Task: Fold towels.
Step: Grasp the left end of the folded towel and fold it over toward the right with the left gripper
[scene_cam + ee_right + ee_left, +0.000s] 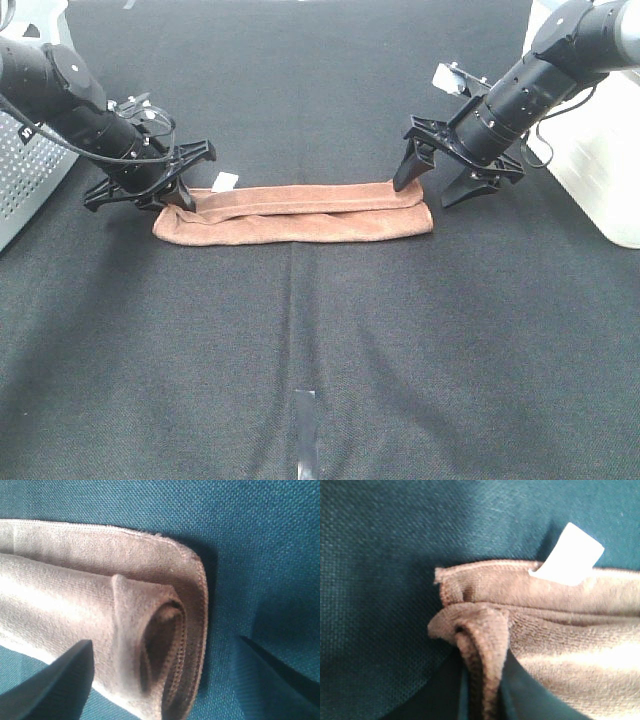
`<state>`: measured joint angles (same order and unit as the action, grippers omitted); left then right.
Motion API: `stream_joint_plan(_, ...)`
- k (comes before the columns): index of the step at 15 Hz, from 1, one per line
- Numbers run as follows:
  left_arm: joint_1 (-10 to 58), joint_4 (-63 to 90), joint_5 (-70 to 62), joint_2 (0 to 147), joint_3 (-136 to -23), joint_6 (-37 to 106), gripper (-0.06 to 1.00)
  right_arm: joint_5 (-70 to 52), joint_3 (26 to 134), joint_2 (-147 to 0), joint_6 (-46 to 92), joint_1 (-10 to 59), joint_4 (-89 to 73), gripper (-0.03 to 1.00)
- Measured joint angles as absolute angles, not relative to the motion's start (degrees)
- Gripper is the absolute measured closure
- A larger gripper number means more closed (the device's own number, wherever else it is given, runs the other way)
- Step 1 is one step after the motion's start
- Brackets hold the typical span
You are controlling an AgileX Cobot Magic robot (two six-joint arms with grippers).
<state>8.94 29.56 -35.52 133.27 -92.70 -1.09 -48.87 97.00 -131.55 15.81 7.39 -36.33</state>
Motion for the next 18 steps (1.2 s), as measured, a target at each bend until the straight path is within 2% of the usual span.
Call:
stream_joint_plan(7, 9.0, 6.1, -40.2, 122.7, -95.1, -5.8, 0.86, -52.3, 97.0, -131.6, 15.8, 7.4, -36.3, 0.23)
stream_joint_plan(13, 13.2, 15.9, -46.6, 122.4, -102.8, -6.1, 0.86, -52.3, 97.0, -131.6, 14.8, 7.4, -36.3, 0.23)
stream_joint_plan(18, 23.0, 26.8, -44.6, 129.4, -106.2, -9.9, 0.86, -52.7, 97.1, -127.0, 14.3, 7.4, -36.3, 0.23)
